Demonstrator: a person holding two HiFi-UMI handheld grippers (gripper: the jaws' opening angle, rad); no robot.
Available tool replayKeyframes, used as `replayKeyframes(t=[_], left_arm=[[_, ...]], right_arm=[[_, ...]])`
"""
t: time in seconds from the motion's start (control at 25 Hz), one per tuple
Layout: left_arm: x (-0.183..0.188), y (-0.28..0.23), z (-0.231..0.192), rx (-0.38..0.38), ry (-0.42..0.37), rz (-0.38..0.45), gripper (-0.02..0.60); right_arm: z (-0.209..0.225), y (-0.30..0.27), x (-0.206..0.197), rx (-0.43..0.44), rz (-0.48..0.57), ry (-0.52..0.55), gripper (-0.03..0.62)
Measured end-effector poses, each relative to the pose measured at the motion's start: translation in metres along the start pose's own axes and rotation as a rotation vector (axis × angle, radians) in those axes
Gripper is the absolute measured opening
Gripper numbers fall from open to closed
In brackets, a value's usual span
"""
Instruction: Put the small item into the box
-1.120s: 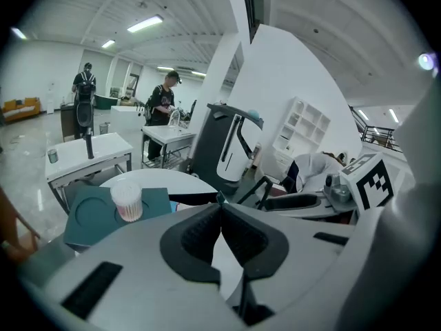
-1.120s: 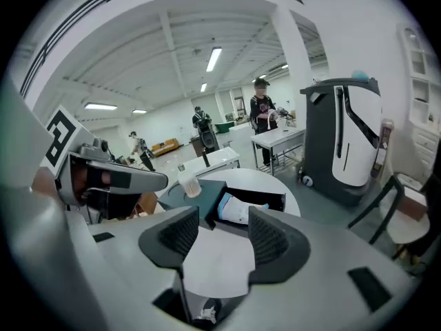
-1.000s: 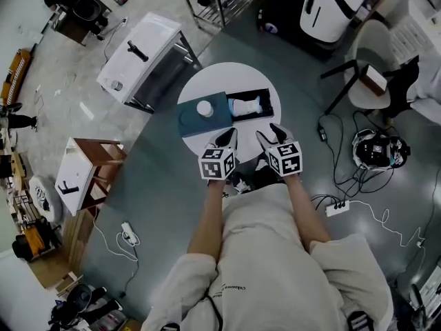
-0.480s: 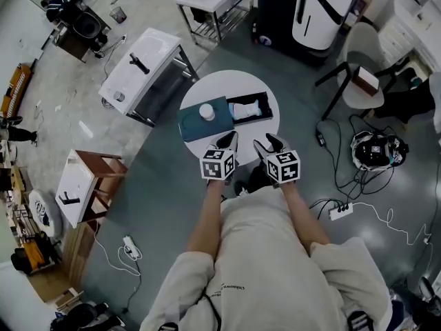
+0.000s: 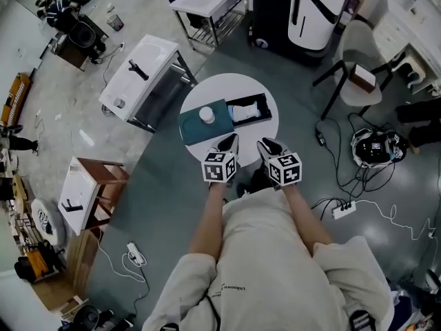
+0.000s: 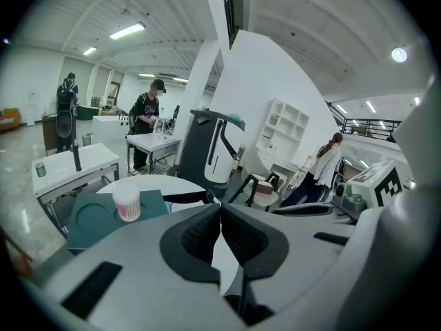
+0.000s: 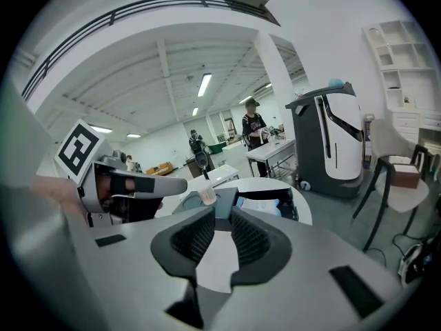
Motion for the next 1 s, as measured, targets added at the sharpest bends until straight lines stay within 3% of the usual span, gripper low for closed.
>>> replayKeyframes(t=[0.08, 0.32, 0.48, 1.0], left_arm=[[0.001, -0.001, 0.001, -0.004, -0.002, 0.005, 0.021], [-0.001, -0.003, 0.005, -0.011, 0.007, 0.012, 0.021], [0.0, -0.004, 0.006, -0.017, -0.002, 0.009, 0.021], [-0.006, 0.003, 0.007, -0.015, 0.0, 0.003, 0.021]], right_arm=[[0.001, 0.001, -0.001, -0.015, -0.003, 0.004, 0.074], [0.006, 0.009, -0.003, -0.031, 0.007, 0.009, 0.041], [0.002, 0.01, -0.007, -0.005, -0.014, 0.038, 0.038], [-0.001, 0.017, -0.015, -0.038, -0.053, 0.081, 0.038]])
Point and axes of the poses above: the fingertips, and each gripper's own axes: y backward along the fingers, z to its right, x out of its top, the point moved 9 cm from there along y, backward along the fingers, and after that the axes turned 3 degrees about x, right-handed, at the moved point
